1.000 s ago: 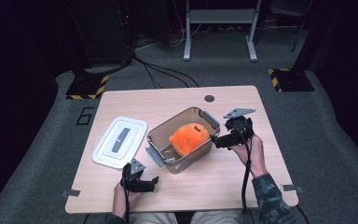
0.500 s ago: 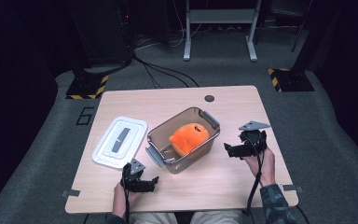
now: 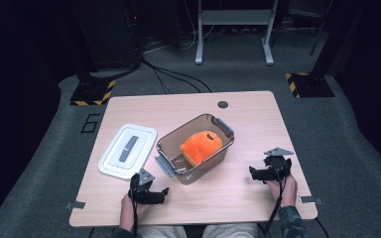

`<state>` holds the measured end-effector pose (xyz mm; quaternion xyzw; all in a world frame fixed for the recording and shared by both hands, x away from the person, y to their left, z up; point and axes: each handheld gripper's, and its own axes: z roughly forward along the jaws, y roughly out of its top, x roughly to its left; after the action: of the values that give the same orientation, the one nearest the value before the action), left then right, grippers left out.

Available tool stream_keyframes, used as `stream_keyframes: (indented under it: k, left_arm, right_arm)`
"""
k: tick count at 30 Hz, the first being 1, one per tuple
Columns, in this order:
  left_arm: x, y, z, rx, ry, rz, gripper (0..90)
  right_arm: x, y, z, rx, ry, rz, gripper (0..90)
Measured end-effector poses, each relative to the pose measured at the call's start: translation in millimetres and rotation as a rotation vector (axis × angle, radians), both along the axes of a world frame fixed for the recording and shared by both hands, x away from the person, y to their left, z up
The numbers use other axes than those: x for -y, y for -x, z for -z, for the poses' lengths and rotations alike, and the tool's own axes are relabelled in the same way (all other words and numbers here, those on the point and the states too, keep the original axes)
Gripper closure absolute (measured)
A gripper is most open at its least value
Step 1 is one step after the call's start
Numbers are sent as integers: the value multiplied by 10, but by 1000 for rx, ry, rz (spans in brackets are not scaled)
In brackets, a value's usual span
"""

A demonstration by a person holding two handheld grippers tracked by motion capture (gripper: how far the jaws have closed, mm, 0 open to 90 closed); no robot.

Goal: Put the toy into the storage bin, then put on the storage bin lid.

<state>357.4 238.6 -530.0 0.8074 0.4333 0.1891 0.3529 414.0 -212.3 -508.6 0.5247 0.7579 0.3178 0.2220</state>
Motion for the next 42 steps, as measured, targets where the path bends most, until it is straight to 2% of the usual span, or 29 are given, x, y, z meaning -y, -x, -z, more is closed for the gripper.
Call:
stream_keyframes:
  k: [7, 14, 20, 24, 26, 29, 33, 37, 38, 42]
  left_arm:
    - [0, 0, 0, 0, 0, 0, 109]
    - [-2, 1, 0, 0, -2, 1, 109]
    - [-1, 0, 1, 0, 0, -13, 100]
    - [-21, 2, -5, -9, 4, 1, 85]
    - [-61, 7, -19, -20, 15, 2, 83]
    - [-157, 7, -73, -14, 22, -15, 78]
    - [-270, -9, -164, 7, 30, -35, 67]
    - [-364, -41, -243, 16, 21, -52, 65]
    - [-419, -64, -296, 31, 15, -67, 65]
    - [-544, -149, -384, 42, 16, -93, 61]
  right_arm:
    - [85, 38, 182, -11, 14, 29, 0]
    - [105, 20, 203, 0, -8, 11, 0]
    - [103, 21, 203, 3, -3, 9, 0]
    - [103, 21, 203, 3, -2, 8, 0]
    - [104, 19, 203, 4, -3, 8, 0]
    - [104, 18, 203, 4, -3, 7, 0]
    - [103, 19, 203, 4, -2, 6, 0]
    - [104, 19, 203, 4, -2, 6, 0]
    - [104, 19, 203, 4, -3, 6, 0]
    - [104, 19, 203, 4, -2, 6, 0]
